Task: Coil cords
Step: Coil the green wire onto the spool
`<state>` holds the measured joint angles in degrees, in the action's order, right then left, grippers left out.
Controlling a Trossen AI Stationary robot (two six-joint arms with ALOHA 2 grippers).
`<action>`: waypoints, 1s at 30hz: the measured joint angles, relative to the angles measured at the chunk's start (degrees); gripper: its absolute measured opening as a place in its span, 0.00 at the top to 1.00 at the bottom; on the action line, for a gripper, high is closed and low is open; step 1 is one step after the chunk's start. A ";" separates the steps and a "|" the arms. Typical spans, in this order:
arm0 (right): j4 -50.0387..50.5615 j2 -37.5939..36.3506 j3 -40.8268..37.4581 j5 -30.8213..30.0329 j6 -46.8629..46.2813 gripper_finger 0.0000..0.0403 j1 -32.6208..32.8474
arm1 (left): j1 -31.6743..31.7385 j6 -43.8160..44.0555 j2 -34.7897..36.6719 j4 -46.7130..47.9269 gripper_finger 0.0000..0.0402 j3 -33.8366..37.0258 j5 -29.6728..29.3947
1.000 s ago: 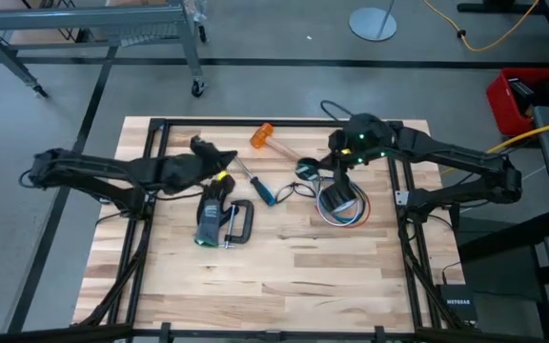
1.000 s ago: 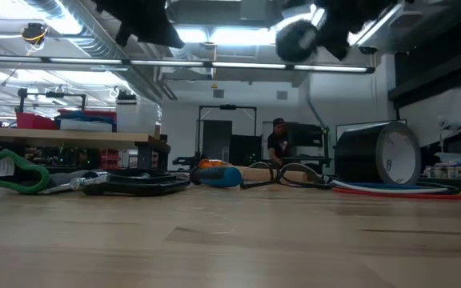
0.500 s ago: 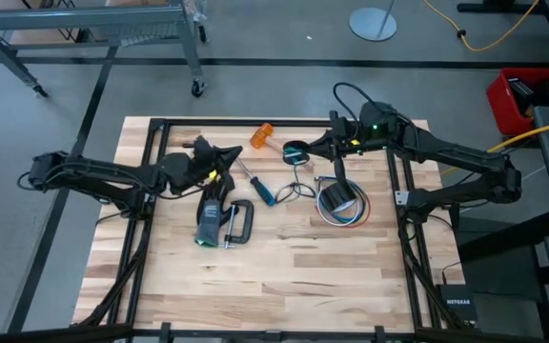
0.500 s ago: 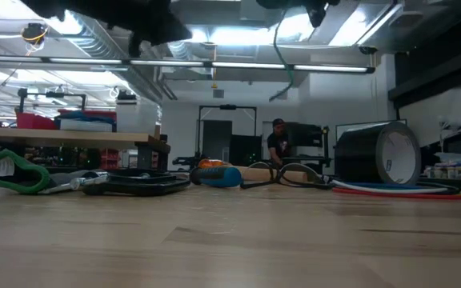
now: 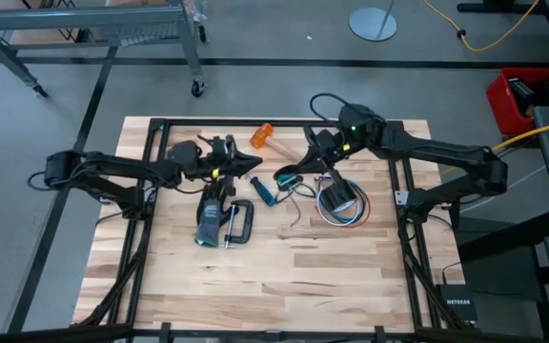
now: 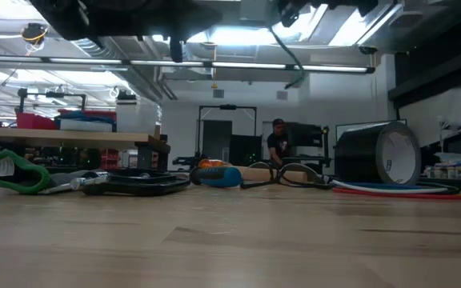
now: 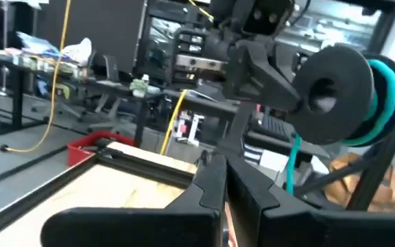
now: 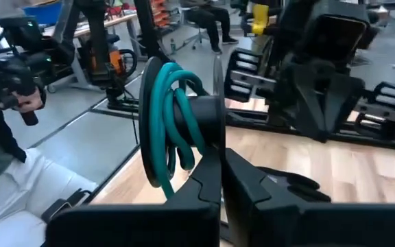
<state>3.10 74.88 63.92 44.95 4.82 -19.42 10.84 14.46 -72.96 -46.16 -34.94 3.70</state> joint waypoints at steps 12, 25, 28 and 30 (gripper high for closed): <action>-0.03 0.78 -0.02 0.13 0.61 0.99 -0.09 | -0.06 -9.34 -0.60 1.68 0.92 -0.63 -4.69; -0.05 0.78 -0.04 -1.79 4.78 0.99 -0.09 | -2.50 -14.41 -3.82 -5.39 0.66 -0.73 -4.00; -0.08 0.78 -0.04 -4.12 6.15 0.99 -0.09 | -2.99 -14.65 -5.16 -6.69 0.68 -1.37 -1.09; -0.03 0.78 -0.04 -5.88 6.21 0.99 -0.07 | -3.34 -14.87 -6.18 -7.03 0.71 -2.21 0.35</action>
<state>3.07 75.66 63.88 39.07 11.03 -19.49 7.50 -0.41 -79.14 -53.19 -37.15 4.06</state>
